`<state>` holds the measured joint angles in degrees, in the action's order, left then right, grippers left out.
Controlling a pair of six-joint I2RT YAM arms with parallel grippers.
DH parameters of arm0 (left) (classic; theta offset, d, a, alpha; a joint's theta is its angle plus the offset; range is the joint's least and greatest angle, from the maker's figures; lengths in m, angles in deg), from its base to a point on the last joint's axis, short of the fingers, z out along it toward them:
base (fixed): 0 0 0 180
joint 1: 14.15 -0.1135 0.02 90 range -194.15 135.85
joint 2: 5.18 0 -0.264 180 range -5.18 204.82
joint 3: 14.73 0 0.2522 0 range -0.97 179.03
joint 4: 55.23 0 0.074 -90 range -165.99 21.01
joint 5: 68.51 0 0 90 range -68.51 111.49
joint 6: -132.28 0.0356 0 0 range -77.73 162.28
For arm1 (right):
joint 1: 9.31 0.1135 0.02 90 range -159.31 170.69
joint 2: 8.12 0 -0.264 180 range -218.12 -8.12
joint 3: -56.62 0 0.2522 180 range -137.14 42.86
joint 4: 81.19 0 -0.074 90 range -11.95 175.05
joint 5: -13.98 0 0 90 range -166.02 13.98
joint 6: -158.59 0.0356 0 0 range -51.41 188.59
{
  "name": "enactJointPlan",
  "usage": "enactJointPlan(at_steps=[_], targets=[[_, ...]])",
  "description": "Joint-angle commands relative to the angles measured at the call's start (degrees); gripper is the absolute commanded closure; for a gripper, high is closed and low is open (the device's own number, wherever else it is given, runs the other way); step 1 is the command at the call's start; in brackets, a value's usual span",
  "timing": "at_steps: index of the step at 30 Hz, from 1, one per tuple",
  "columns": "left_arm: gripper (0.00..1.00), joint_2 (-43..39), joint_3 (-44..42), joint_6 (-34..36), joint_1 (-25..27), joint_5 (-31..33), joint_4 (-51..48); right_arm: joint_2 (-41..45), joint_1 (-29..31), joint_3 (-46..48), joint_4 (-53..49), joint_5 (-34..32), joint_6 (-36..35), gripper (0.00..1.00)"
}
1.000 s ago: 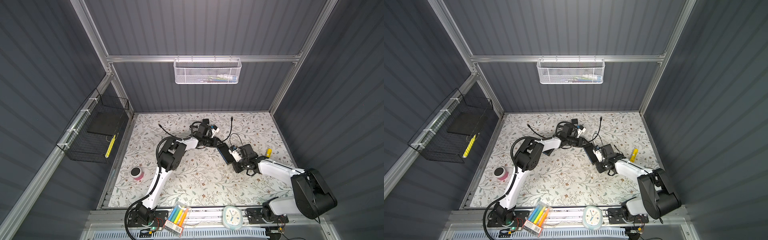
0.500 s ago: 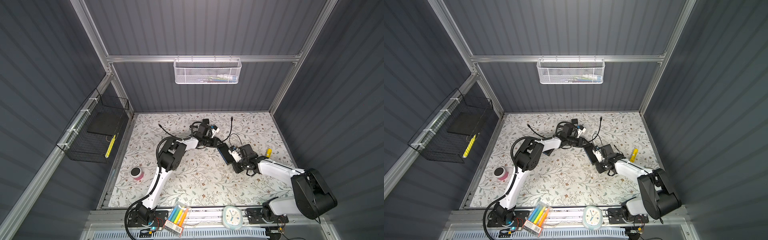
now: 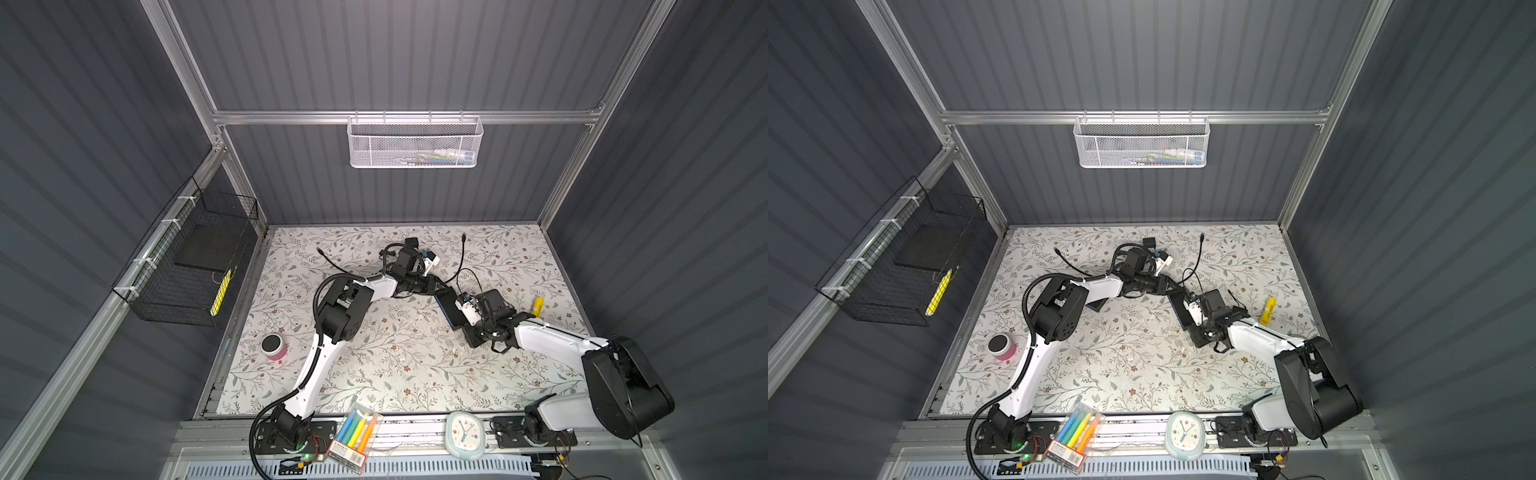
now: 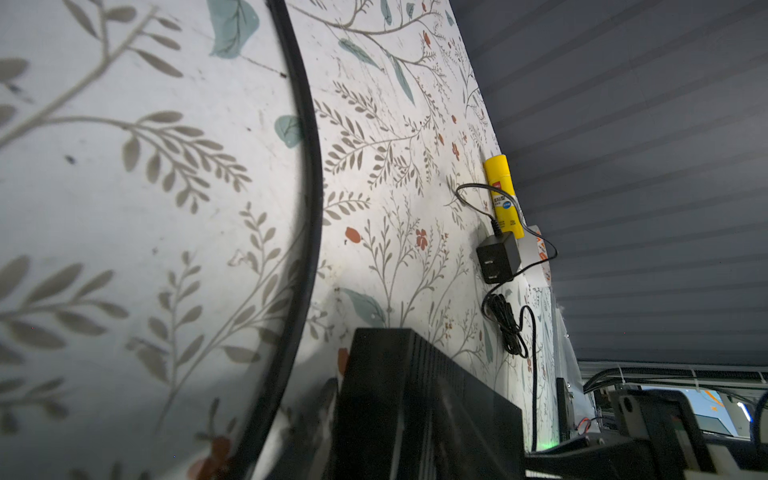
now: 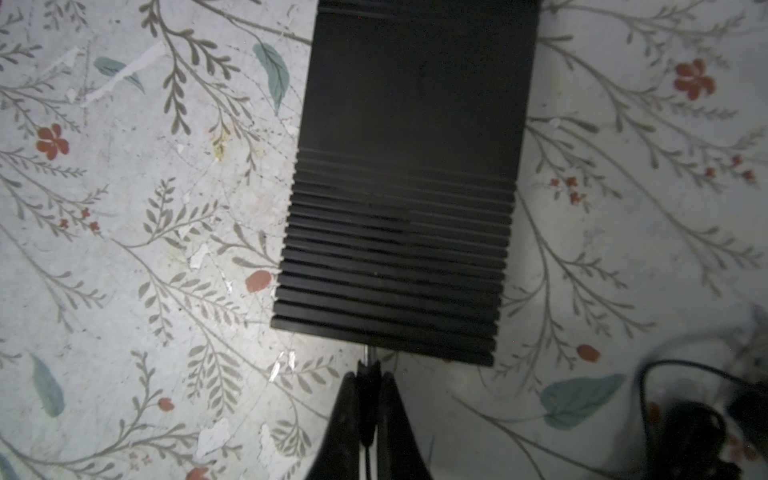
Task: Insert the plug into the switch port
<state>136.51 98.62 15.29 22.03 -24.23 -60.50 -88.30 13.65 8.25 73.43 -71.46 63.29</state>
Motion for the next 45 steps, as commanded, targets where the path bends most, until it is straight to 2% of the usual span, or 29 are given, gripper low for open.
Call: enactJointPlan(at_steps=[1, 19, 25, 35, 45], targets=[[0.62, 2.68, -1.6, 0.09, 1.08, -0.24, -3.63, 0.11, 0.33, -0.86, 0.1, -1.0, 0.64, 1.0], [0.62, 2.5, -2.43, -0.16, 1.25, -0.25, -3.22, -0.92, 0.86, -3.31, -2.09, -1.66, 1.29, 1.0], [0.62, 2.09, -3.41, -0.34, 1.34, -0.69, -2.54, -2.05, 0.86, -3.83, -1.28, -4.15, 1.78, 1.0], [0.62, -0.06, -8.65, -0.62, 2.12, -0.91, -0.94, -5.36, -0.15, -7.25, 0.47, -2.36, -2.47, 1.0], [0.64, 0.38, -10.03, 0.68, 3.36, -1.72, -1.01, -7.12, -0.99, -11.3, -0.97, -0.77, -5.59, 1.0]])
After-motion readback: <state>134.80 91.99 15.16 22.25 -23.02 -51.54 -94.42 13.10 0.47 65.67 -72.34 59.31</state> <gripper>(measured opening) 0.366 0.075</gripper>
